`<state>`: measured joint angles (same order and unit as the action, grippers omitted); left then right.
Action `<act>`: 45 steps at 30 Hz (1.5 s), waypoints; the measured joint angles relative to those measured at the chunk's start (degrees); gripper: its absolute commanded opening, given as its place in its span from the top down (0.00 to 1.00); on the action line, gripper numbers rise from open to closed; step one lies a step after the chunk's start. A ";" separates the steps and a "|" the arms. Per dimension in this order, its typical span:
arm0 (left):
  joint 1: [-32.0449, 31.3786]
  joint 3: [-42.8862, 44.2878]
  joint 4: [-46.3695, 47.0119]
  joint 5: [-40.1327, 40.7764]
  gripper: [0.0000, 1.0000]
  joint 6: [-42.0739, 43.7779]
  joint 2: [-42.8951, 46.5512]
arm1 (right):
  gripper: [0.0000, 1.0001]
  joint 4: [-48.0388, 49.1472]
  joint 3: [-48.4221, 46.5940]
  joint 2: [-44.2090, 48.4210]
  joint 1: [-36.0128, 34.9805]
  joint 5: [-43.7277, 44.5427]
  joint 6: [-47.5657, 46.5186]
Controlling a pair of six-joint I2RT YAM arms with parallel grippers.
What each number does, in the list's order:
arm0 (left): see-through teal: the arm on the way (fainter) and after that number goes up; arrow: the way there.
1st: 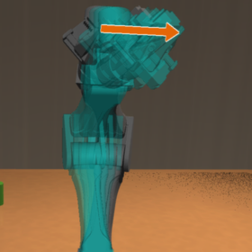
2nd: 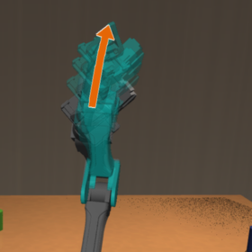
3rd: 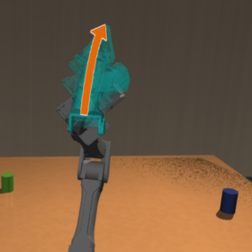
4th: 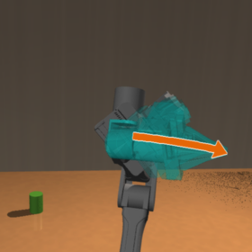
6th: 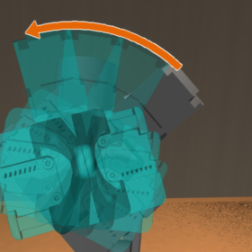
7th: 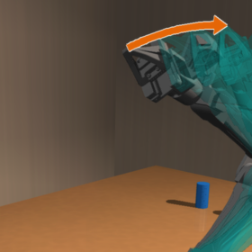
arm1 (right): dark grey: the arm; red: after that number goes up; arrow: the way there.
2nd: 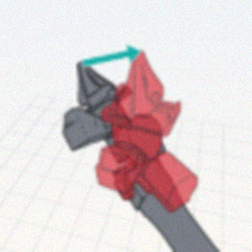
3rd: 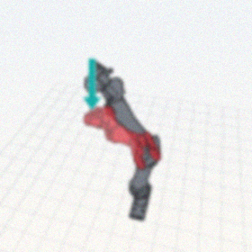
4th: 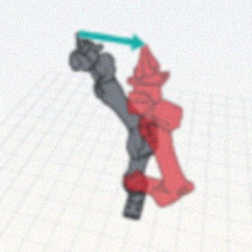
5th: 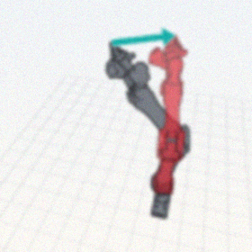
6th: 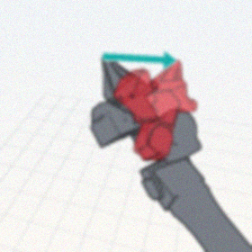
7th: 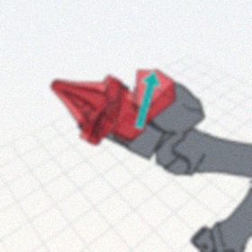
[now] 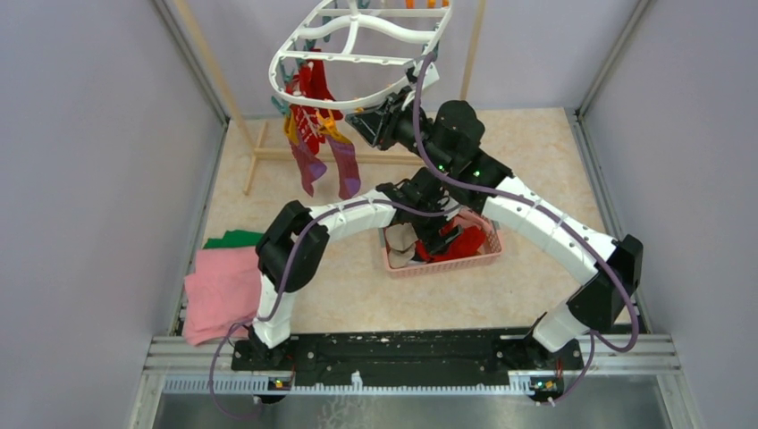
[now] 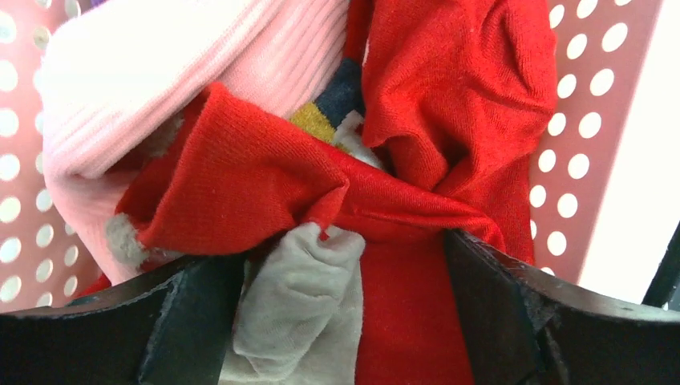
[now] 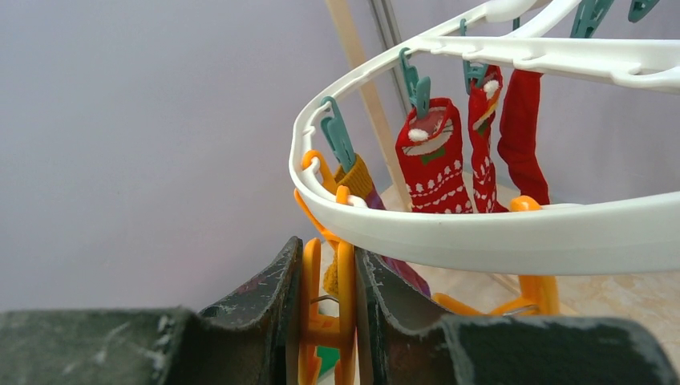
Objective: Remove the socks clipped to the hanger
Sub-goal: Place the sock in the bin, then remove the sock from the hanger.
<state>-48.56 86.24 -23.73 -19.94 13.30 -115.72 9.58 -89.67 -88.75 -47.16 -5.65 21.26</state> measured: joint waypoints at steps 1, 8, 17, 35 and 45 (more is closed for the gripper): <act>-0.09 -0.24 -0.31 0.35 0.01 0.33 0.26 | 0.98 -0.11 0.00 0.02 0.00 0.02 -0.02; 0.24 -6.99 -10.38 -5.73 0.01 5.66 14.05 | 0.98 -0.68 0.83 1.03 0.50 0.15 -0.22; -1.77 -8.81 -27.52 -13.44 0.01 15.61 35.23 | 0.98 -0.09 4.46 3.41 2.84 -0.04 -0.15; 35.21 -10.12 -29.18 -28.06 0.09 14.93 52.74 | 0.93 0.52 4.92 4.33 3.19 -1.16 1.33; 46.21 -17.16 -8.70 -35.32 0.08 -0.07 45.42 | 0.91 1.51 5.68 6.25 3.21 -2.19 2.36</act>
<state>-2.35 69.08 -32.42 -55.27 13.23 -70.30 11.09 -83.99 -82.50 -43.94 -7.84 23.62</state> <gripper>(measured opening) 0.915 0.237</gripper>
